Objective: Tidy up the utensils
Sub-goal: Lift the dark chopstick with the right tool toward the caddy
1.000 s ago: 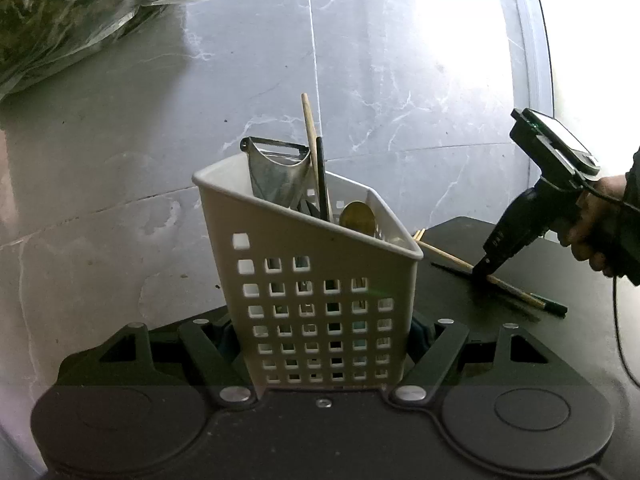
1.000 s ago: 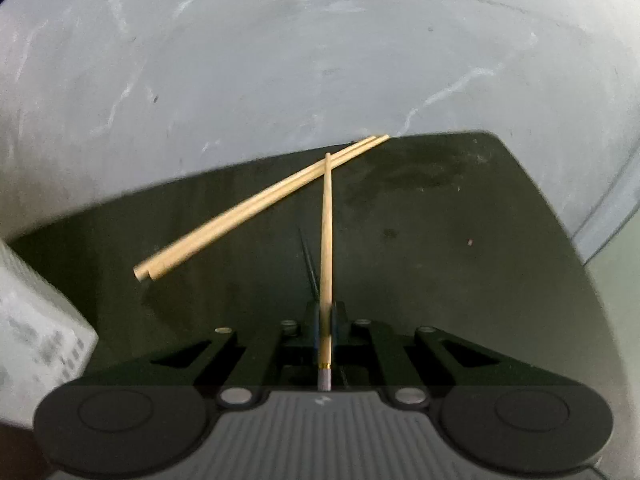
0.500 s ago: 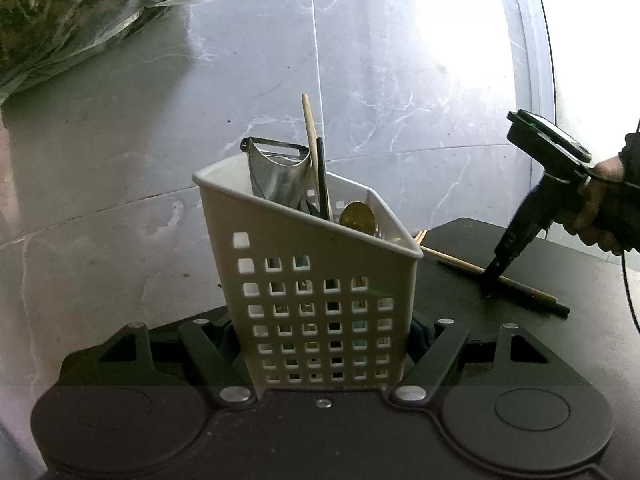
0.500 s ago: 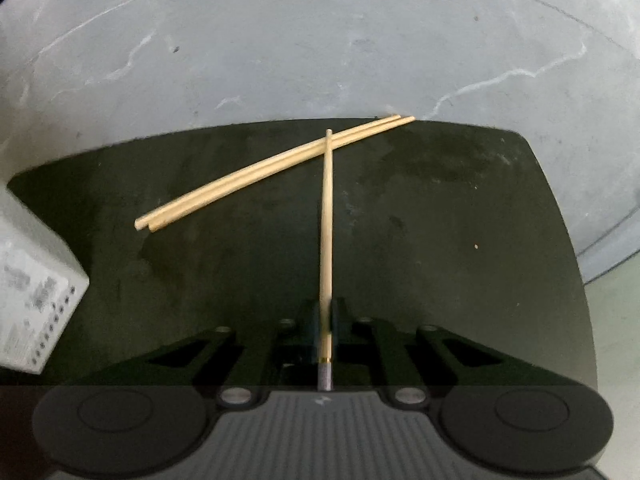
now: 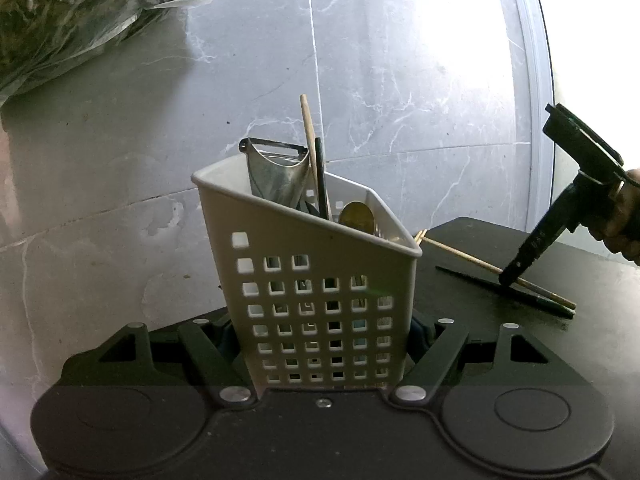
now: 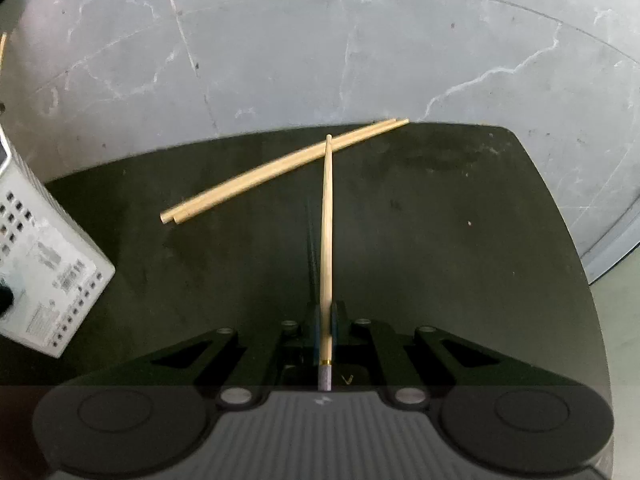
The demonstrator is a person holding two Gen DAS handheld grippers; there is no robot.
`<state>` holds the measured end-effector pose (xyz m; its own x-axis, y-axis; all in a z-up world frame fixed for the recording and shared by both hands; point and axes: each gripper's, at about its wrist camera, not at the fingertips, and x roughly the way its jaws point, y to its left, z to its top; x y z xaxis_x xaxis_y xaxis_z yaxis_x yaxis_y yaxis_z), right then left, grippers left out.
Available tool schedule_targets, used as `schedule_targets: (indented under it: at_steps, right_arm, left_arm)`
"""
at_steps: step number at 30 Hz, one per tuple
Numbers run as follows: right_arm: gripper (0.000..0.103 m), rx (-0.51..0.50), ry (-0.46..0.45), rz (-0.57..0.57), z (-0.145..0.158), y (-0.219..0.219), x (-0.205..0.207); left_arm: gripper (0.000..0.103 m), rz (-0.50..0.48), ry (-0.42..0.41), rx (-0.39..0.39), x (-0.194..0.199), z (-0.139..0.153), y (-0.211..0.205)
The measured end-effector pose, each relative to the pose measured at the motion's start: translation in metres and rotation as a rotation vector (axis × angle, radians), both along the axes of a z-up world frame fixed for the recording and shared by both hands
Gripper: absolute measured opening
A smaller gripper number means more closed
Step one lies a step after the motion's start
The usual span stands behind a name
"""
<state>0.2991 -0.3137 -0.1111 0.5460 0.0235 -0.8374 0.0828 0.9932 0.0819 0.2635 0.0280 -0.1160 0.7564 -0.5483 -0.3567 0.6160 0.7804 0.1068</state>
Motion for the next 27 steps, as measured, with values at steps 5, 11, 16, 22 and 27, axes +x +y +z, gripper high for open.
schedule_targets:
  at_steps: [5, 11, 16, 22, 27]
  right_arm:
    - [0.007, -0.035, 0.038, 0.050, -0.003, 0.006, -0.001]
    - [0.029, -0.091, 0.083, 0.106, -0.005, 0.016, 0.000]
    - [0.061, -0.068, 0.159, 0.129, -0.006, 0.012, 0.012]
    - [0.015, -0.057, 0.151, 0.147, -0.003, 0.015, 0.016]
    - [0.012, -0.066, 0.156, 0.172, -0.002, 0.020, 0.010]
  left_arm:
    - [0.078, 0.000, 0.000, 0.000, 0.000, 0.000, 0.000]
    - [0.078, 0.000, 0.001, 0.000, 0.000, 0.001, 0.001]
    - [0.078, 0.002, 0.000, 0.001, -0.001, 0.001, 0.000]
    - [0.078, 0.007, 0.000, -0.001, -0.002, 0.002, 0.000]
    - [0.078, 0.010, 0.000, -0.004, -0.002, 0.001, -0.001]
